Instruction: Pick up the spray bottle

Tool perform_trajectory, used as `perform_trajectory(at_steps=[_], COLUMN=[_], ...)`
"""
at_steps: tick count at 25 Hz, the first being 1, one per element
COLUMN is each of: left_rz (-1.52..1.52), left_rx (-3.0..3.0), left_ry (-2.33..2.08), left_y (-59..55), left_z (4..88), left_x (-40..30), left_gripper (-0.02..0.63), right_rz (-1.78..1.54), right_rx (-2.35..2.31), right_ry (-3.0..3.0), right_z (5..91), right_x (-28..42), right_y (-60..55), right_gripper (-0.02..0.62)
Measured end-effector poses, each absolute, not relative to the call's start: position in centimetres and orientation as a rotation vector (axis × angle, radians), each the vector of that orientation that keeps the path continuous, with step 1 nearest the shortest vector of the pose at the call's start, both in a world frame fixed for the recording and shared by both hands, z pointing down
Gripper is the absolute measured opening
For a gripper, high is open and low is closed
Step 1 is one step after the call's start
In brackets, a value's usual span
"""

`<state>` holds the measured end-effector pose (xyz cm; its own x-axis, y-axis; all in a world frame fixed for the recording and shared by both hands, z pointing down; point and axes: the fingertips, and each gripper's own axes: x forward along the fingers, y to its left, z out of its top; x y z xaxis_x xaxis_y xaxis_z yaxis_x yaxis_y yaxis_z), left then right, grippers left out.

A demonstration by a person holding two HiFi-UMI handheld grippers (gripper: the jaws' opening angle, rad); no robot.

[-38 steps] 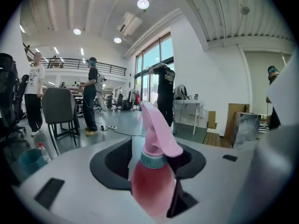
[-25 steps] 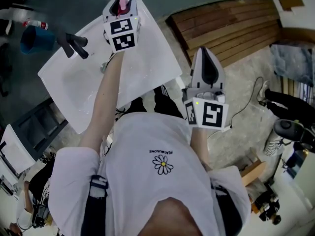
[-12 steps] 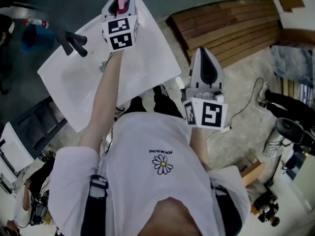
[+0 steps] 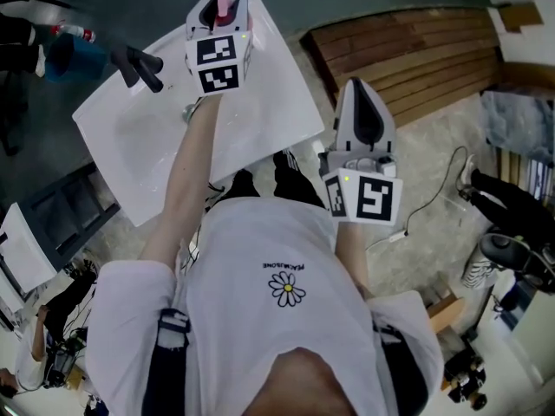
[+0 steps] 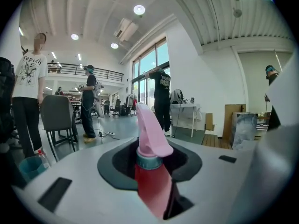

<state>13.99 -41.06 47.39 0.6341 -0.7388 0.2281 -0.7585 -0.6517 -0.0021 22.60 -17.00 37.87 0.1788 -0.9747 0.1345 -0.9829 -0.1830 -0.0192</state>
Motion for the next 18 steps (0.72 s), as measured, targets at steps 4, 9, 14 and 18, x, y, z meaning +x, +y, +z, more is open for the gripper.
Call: perform_trajectory(at_steps=[4,9,14,18], left_rz=[0.296,0.229,0.125,0.052], left_rx=[2.814,2.85,2.838,2.821], left_ry=[-1.27,-1.301,-1.366,-1.435], left_y=[-40.0,-38.5,-37.6,-36.7], left_z=[44.9,40.9,36.1,32.1], left_x=[13.5,11.5,7.9,4.6], left_gripper=[0.146,0.146,0.146,0.146], right_rz=[0.143,0.072,0.005,-0.06], right_rx=[2.332,2.287,2.229,2.16], right_ry=[-2.039,-2.131,-2.225,-2.311], right_z=[36.8,34.8,32.8,31.0], right_x=[21.0,18.6,15.8,13.6], right_y=[-18.4,-19.7,-21.4,-22.8], right_gripper=[0.029,0.029,0.029,0.029])
